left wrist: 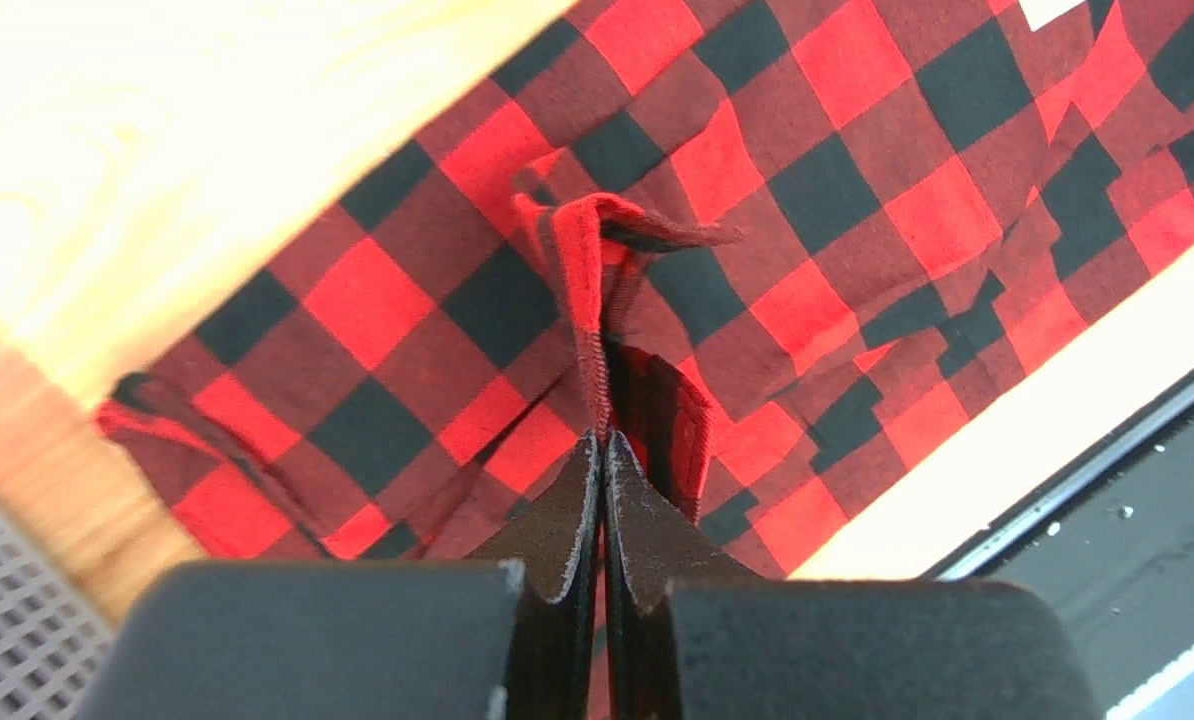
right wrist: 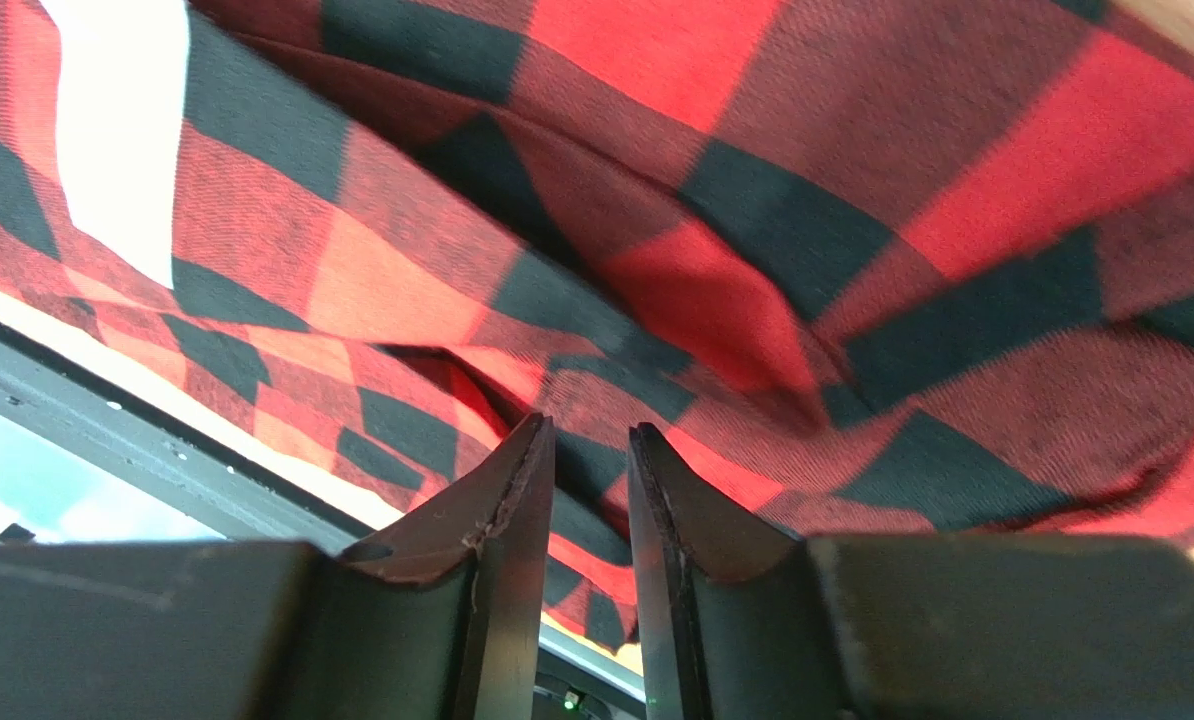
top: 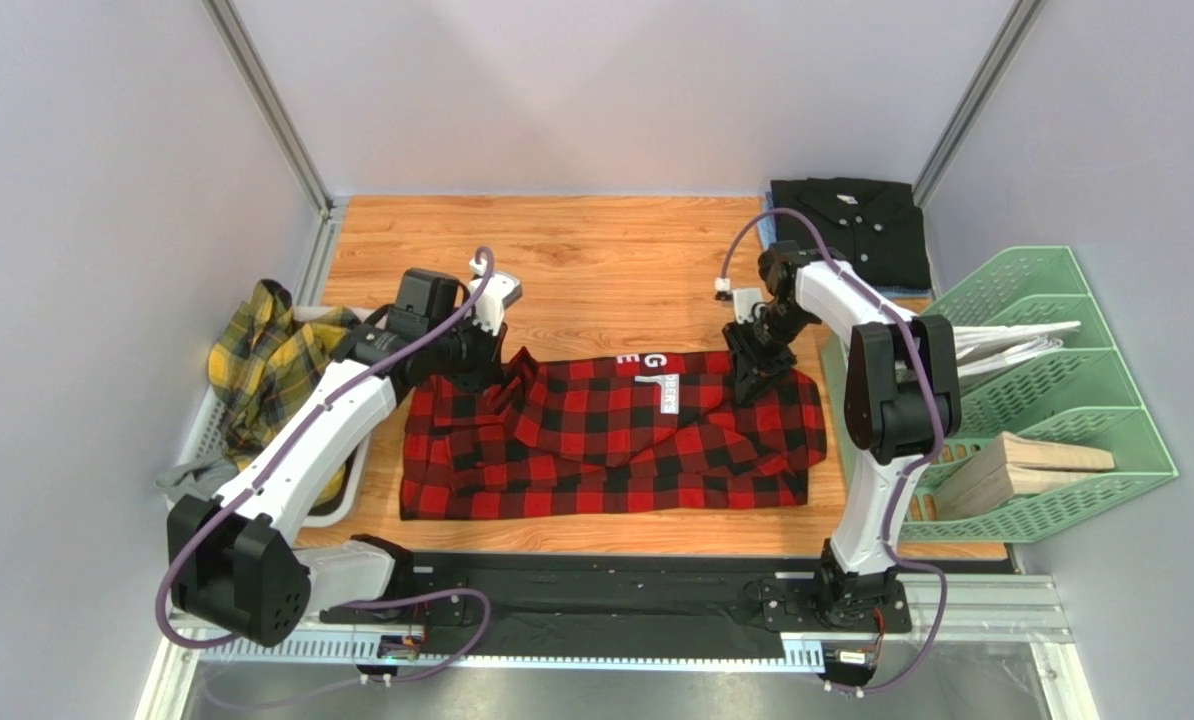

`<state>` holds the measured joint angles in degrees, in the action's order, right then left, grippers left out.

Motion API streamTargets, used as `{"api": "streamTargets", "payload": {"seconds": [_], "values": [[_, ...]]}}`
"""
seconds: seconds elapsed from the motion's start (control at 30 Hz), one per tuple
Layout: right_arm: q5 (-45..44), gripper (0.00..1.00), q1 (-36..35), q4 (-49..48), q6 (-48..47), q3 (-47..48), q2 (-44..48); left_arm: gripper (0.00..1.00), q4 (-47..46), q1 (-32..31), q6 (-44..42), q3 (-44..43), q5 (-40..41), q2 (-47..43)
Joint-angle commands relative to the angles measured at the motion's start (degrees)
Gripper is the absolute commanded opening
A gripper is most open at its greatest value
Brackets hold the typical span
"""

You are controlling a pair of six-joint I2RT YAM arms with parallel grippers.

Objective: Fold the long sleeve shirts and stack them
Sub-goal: Fold the shirt

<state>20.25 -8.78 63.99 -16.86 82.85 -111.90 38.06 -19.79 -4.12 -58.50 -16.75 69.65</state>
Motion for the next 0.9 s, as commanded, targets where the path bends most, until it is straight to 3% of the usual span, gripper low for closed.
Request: {"api": "streamTargets", "payload": {"seconds": [0.0,0.07,0.2,0.57,0.73,0.83,0.87], "values": [[1.97,0.33,0.69,1.66,-2.21,2.31,3.52,0.00,1.14,0.10,2.01,-1.88,-3.45,1.81],[5.67,0.39,0.60,2.80,-1.95,5.02,4.31,0.00,1.31,0.10,0.26,-2.14,-4.86,1.28],[8.14,0.64,0.60,1.85,-0.89,8.38,4.67,0.00,1.57,0.02,-2.12,-3.55,-10.29,-0.82],[9.28,0.72,-0.63,-2.11,0.95,11.55,-4.47,0.00,3.33,-2.70,-3.97,-7.42,-16.20,-2.85],[10.43,0.68,-1.16,-0.71,-1.68,9.71,-5.09,0.00,3.33,-3.24,-2.91,-9.17,-15.68,-1.44],[9.46,0.49,-0.89,0.17,-3.96,8.04,-3.95,0.00,3.07,-3.24,-2.74,-9.88,-12.96,-2.06],[9.02,0.38,-0.89,0.35,-4.32,6.99,-3.51,0.00,3.33,-3.24,-2.56,-10.05,-11.21,-2.15]]}}
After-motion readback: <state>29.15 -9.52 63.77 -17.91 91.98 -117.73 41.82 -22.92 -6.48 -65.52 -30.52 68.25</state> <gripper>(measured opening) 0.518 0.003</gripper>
